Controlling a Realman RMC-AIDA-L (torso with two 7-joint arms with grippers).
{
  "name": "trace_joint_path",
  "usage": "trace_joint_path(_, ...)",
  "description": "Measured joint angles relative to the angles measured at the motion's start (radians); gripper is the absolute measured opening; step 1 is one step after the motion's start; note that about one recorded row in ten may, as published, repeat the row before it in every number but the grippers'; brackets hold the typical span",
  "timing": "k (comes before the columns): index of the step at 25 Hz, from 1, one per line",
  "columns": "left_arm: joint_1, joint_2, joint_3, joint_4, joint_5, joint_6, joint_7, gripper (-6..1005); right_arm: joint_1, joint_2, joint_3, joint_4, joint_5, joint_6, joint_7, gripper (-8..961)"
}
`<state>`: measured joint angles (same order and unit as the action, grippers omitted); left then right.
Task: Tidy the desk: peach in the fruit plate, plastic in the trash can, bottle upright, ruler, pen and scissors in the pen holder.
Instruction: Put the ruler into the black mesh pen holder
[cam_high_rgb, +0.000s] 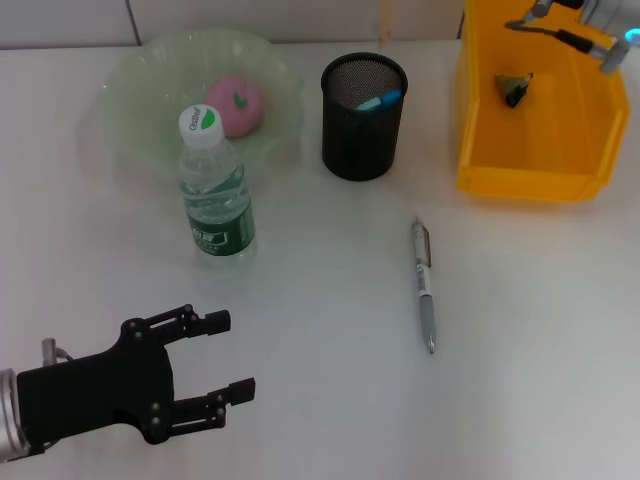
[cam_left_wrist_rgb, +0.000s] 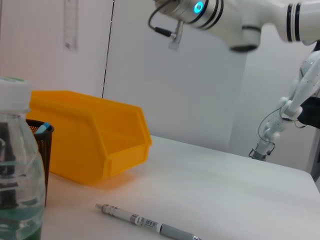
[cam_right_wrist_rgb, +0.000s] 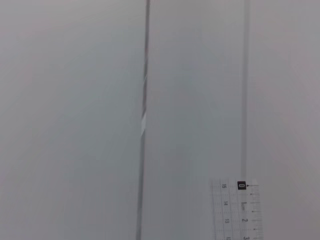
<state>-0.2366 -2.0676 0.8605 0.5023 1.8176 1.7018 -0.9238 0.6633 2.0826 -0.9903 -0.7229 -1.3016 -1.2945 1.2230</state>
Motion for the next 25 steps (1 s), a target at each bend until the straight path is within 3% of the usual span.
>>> trace_joint_path(1,-0.001,0.000,0.000,0.000,0.000,0.000,0.000,782,0.031,0.000,0.001,0.150,0.111,0.005,-0.137,383)
trace_joint_path(2,-0.003,0.000,0.000,-0.001,0.000,0.001,0.000,782,0.031,0.000,0.001,0.150,0.111,0.005,-0.137,383)
trace_joint_path(4,-0.006,0.000,0.000,-0.004,0.001,0.006,0.001,782,0.087,0.002,0.001,0.327,0.211,0.010,-0.331,383)
trace_joint_path(9,-0.009,0.000,0.001,-0.002,0.002,0.021,0.003,782,0.172,0.010,0.000,0.504,0.245,0.070,-0.529,382)
trace_joint_path(14,-0.013,0.000,0.002,-0.006,0.002,0.026,0.006,782,0.220,0.011,0.010,0.582,0.248,0.134,-0.581,383)
trace_joint_path(25,-0.002,0.001,0.001,-0.009,0.002,0.038,0.030,782,0.228,0.011,0.012,0.602,0.250,0.205,-0.583,383)
